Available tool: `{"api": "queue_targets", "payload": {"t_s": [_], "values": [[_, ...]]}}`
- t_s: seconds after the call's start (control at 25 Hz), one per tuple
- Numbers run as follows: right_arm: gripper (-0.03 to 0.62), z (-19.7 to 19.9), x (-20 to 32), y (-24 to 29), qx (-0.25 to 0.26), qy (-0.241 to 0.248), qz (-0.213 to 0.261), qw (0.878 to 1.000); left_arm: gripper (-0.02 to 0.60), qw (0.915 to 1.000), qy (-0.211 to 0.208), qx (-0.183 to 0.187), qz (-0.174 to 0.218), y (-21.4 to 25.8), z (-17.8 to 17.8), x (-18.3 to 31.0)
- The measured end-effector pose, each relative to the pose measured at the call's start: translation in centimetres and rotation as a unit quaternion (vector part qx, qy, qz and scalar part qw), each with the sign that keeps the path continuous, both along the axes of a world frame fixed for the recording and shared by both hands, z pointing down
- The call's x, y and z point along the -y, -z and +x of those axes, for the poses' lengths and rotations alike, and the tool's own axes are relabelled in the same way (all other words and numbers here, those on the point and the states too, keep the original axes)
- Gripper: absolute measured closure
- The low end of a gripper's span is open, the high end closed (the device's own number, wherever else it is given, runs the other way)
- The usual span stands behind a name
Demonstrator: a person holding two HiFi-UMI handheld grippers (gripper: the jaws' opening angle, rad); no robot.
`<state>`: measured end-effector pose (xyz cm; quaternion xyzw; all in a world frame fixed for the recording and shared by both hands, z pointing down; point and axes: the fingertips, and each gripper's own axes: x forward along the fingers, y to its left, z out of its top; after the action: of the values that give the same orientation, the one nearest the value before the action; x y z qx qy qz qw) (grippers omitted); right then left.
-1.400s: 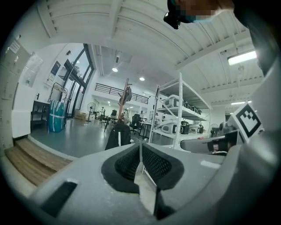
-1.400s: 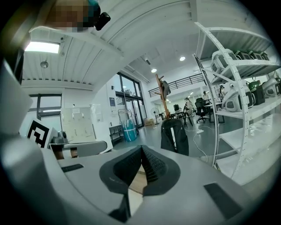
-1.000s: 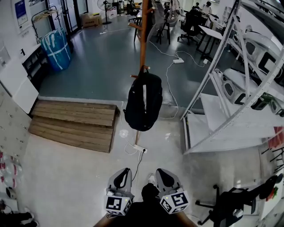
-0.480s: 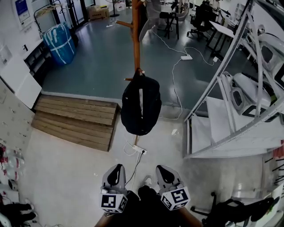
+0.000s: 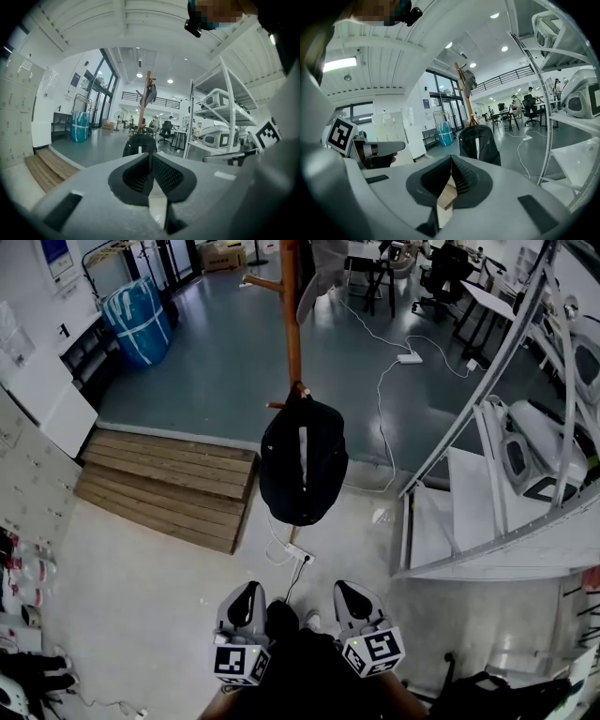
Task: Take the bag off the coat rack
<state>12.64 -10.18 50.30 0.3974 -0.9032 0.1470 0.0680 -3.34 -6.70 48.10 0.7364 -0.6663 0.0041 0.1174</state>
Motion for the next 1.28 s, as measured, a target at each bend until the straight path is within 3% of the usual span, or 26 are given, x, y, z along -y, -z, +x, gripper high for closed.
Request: {"api": "queue_targets", "payload": {"t_s": [0.52,1.28], "values": [[0.582,-1.1,7.8,0.2,-0.001,-0.012,0.0,1.0,0.551,0.9999,-0.012,0.003,0.007,-0.4,-1.1,8.8],[0.582,-8.6,21.0,0.2,-0.028,-0.024,-0.001,0.999,0.549,0.9989,-0.047,-0.007,0.007,-1.3,-7.7,22.1]]}}
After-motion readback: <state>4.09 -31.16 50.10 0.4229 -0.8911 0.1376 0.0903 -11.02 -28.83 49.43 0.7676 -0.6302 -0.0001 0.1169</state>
